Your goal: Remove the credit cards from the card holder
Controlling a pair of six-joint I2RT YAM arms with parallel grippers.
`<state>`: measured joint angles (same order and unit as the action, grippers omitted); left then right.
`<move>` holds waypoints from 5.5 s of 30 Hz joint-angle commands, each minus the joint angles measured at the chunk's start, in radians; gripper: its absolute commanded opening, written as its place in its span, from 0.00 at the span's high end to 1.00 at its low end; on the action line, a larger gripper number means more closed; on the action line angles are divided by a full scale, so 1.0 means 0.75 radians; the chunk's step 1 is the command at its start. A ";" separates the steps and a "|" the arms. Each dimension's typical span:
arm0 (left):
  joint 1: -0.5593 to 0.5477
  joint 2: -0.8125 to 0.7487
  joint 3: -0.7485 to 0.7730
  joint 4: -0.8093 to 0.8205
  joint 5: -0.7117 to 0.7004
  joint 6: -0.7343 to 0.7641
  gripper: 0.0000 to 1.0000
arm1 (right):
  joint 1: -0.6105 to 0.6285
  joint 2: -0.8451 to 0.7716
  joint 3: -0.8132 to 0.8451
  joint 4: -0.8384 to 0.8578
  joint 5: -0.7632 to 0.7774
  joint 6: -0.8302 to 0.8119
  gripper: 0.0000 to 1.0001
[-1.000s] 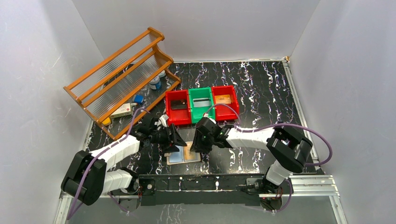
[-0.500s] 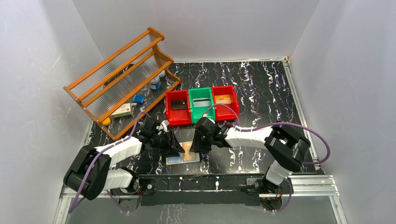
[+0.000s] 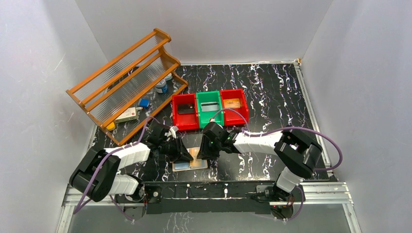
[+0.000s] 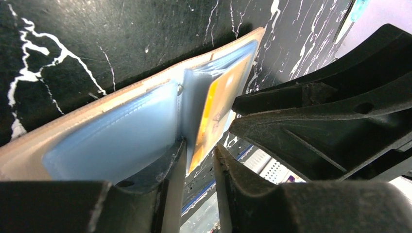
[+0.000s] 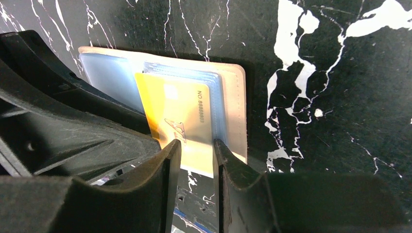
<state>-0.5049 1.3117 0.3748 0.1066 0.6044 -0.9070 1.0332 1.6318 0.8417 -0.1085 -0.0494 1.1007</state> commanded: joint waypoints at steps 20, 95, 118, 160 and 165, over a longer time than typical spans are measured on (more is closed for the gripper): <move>-0.012 -0.052 -0.022 -0.027 0.004 -0.001 0.92 | -0.011 0.035 0.047 -0.041 0.015 -0.003 0.63; -0.013 -0.251 0.033 -0.392 -0.219 0.076 0.93 | -0.023 0.108 0.053 -0.025 -0.039 -0.011 0.63; -0.013 -0.233 0.030 -0.332 -0.156 0.057 0.91 | -0.022 0.058 0.065 0.242 -0.209 -0.067 0.60; -0.014 -0.436 0.120 -0.504 -0.323 0.085 1.00 | -0.022 -0.017 0.163 -0.010 -0.036 -0.154 0.59; -0.014 -0.493 0.179 -0.599 -0.391 0.109 1.00 | -0.020 -0.018 0.160 0.122 -0.135 -0.161 0.56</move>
<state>-0.5129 0.9852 0.4545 -0.2527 0.3664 -0.8501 1.0157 1.6421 0.9253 -0.0948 -0.1173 1.0088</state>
